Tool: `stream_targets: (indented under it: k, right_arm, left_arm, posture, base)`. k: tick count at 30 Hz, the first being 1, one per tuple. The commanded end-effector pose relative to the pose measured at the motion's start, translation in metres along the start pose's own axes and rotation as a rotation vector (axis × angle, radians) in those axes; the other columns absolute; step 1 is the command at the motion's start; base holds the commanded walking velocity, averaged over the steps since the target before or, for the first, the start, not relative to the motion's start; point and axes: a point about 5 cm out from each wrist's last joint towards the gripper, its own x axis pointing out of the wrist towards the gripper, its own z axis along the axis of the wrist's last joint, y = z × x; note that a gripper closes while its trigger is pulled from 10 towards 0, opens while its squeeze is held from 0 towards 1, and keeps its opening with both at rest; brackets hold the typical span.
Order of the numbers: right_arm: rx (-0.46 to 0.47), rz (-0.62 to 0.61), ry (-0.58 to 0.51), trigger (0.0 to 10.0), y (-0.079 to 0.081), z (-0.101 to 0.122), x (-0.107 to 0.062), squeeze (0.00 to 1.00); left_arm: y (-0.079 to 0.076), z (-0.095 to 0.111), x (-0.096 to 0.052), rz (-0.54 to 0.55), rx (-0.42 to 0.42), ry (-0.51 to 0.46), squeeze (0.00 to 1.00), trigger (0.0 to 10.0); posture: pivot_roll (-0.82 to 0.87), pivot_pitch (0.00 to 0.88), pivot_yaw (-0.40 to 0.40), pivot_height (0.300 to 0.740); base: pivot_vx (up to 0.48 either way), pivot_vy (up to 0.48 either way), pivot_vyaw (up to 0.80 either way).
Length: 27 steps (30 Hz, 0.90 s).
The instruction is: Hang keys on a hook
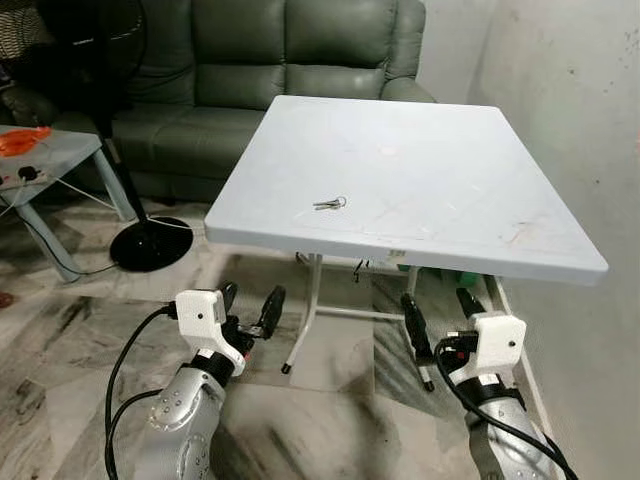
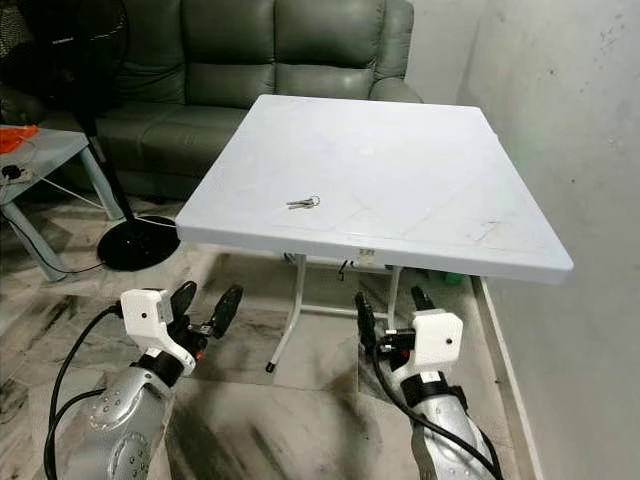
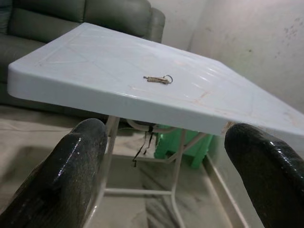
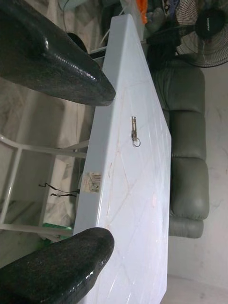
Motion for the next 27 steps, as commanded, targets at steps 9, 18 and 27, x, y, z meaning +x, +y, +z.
stream_targets:
  k: [9, 18, 27]
  right_arm:
    - [0.004, 0.006, -0.015, 10.0, 0.0008, 0.0065, 0.0055, 0.0]
    - [0.009, 0.009, -0.014, 10.0, 0.0021, 0.0054, 0.0051, 0.0]
    - [0.019, 0.017, -0.014, 10.0, 0.004, 0.005, 0.0059, 0.0]
  left_arm:
    - [-0.0024, 0.0084, 0.0077, 0.0, 0.055, -0.01, 0.0, 10.0]
    - [-0.0032, 0.0099, 0.0107, -0.002, 0.062, -0.011, 0.0, 10.0]
    - [-0.002, 0.0117, 0.012, 0.003, 0.059, -0.013, 0.0, 10.0]
  posture:
    - [0.0, 0.0, -0.021, 0.74]
    - [0.0, 0.0, -0.019, 0.74]
    - [0.01, 0.0, -0.02, 0.74]
  base:
    - [0.343, 0.0, 0.0]
    - [0.398, 0.0, 0.0]
    - [0.44, 0.0, 0.0]
